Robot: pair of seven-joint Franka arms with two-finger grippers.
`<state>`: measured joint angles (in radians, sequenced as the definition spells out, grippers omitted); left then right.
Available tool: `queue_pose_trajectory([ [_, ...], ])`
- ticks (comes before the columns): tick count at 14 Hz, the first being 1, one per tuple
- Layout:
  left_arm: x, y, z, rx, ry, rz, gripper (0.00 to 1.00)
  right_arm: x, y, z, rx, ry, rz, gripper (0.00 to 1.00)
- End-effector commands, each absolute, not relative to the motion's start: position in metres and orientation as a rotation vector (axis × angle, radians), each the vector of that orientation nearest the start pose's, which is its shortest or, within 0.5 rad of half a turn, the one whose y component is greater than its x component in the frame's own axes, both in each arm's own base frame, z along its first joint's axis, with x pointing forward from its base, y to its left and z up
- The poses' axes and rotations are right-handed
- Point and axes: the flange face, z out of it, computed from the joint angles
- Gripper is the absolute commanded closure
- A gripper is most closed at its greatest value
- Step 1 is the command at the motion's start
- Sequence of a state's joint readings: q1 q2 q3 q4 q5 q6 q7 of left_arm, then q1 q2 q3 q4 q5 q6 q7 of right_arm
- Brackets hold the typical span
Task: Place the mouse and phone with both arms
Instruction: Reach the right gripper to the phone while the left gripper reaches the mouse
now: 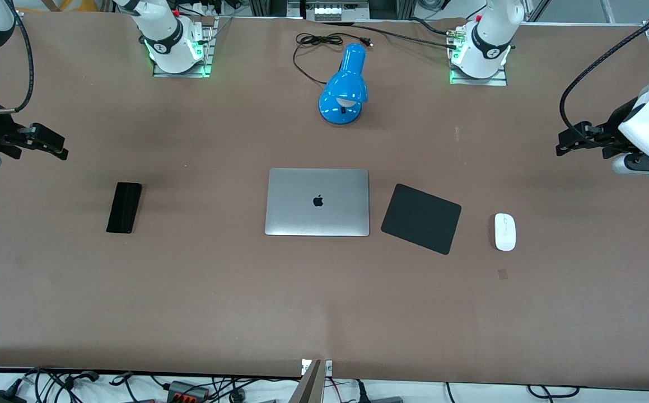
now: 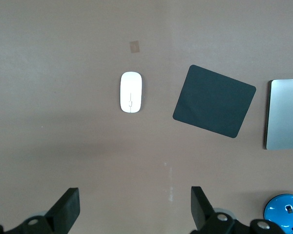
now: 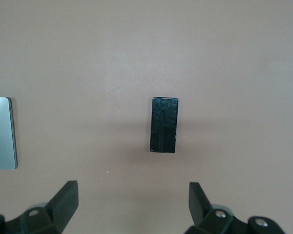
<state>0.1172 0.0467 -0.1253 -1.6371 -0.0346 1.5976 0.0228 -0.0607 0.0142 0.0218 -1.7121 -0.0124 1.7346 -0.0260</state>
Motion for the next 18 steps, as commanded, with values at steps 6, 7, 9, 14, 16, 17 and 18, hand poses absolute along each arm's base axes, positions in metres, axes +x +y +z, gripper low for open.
queue_pose_trajectory([
  [6,0.565,-0.007,0.574,-3.182,0.06,0.133,0.0,0.565,-0.024,0.57,-3.155,-0.008,-0.016,0.0],
  [7,0.565,-0.007,0.573,-3.183,0.065,0.135,0.0,0.566,-0.024,0.57,-3.155,-0.008,-0.018,0.0],
  [9,0.569,-0.009,0.572,-3.182,0.075,0.137,0.0,0.568,-0.023,0.566,-3.157,-0.011,-0.016,0.0],
  [14,0.608,-0.007,0.521,-3.192,0.077,0.239,0.0,0.578,-0.024,0.544,-3.164,-0.024,0.028,0.0],
  [16,0.634,0.003,0.437,-3.196,0.048,0.39,0.0,0.589,-0.026,0.521,-3.168,-0.023,0.079,0.0],
  [17,0.643,0.009,0.399,-3.198,0.033,0.444,0.0,0.593,-0.028,0.507,-3.184,-0.028,0.117,0.0],
  [18,0.649,0.012,0.376,-3.202,0.022,0.452,0.0,0.6,-0.031,0.487,-3.199,-0.02,0.165,0.0],
])
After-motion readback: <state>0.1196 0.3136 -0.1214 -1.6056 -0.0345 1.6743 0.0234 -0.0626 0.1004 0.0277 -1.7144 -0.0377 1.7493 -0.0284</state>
